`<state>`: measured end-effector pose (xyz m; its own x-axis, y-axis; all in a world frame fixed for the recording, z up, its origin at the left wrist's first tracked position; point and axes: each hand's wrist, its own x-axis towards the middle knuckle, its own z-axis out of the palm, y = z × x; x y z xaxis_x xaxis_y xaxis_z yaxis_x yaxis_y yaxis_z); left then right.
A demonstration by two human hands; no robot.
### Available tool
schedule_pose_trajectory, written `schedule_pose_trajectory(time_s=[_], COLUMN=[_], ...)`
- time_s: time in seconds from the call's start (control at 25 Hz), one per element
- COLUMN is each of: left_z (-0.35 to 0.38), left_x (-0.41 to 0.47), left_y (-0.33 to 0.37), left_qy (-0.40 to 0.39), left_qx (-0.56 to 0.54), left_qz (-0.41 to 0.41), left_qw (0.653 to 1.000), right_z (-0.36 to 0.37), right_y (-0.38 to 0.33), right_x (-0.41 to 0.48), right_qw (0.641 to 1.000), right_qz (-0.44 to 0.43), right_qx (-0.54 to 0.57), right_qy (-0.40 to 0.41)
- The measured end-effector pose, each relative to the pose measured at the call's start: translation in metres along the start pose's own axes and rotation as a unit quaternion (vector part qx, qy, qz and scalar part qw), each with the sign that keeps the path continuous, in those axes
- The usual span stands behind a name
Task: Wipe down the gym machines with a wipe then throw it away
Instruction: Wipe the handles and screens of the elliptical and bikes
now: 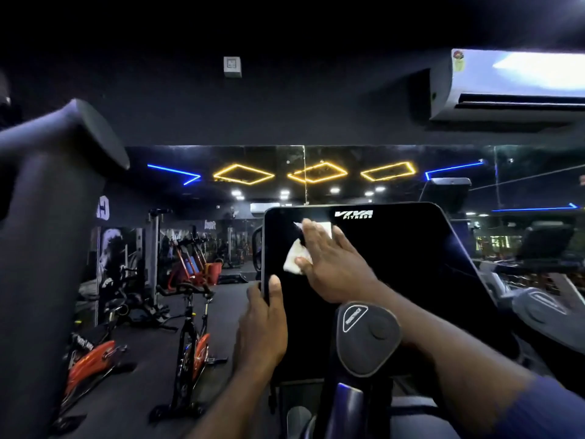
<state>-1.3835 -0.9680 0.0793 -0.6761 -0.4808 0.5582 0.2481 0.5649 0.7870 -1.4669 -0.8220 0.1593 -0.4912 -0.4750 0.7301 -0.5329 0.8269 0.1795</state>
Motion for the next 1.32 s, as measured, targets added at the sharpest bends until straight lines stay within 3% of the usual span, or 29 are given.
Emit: schedule_pose_trajectory(time_s=[0.12,0.2,0.36,0.52,0.56,0.72,0.8,0.92,0.96,1.16,1.32], left_z=[-0.001,0.002,0.007,0.02,0.02,0.018,0.023,0.037,0.037,0.024,0.017], left_x=[0.013,0.038,0.104,0.127,0.129,0.129,0.135,0.153,0.155,0.13,0.117], left_y=[0.009,0.02,0.054,0.043,0.039,0.038,0.028,0.01,0.009,0.03,0.041], left_qy=[-0.042,-0.059,-0.071,-0.062,-0.075,-0.093,-0.09,-0.102,-0.105,-0.071,-0.024], left_qx=[0.058,0.032,-0.136,-0.265,-0.289,-0.361,-0.342,-0.342,-0.327,-0.312,-0.27], left_qz=[0.052,0.016,-0.053,-0.109,-0.121,-0.094,-0.105,-0.134,-0.133,-0.104,-0.113], left_qw=[0.996,0.998,0.987,0.956,0.946,0.923,0.929,0.925,0.93,0.942,0.956], right_z=[-0.018,-0.017,0.001,-0.01,-0.01,0.012,0.001,-0.005,-0.004,0.002,0.002], right_y=[0.06,0.059,0.019,0.029,0.011,-0.056,-0.036,0.012,0.009,-0.042,-0.009], right_x=[0.002,0.008,-0.002,0.03,0.045,0.088,0.082,0.086,0.091,0.09,0.07], right_qw=[0.99,0.98,0.994,0.98,0.983,0.998,0.996,0.993,0.99,0.974,0.971], right_qz=[0.137,0.199,0.076,0.194,0.178,-0.033,-0.071,0.088,0.106,0.007,0.015], right_qx=[0.007,0.022,0.058,0.017,-0.007,-0.045,-0.009,0.053,0.067,0.214,0.121], right_qy=[-0.028,-0.008,0.048,0.048,0.036,0.038,0.054,0.064,0.069,0.068,0.207])
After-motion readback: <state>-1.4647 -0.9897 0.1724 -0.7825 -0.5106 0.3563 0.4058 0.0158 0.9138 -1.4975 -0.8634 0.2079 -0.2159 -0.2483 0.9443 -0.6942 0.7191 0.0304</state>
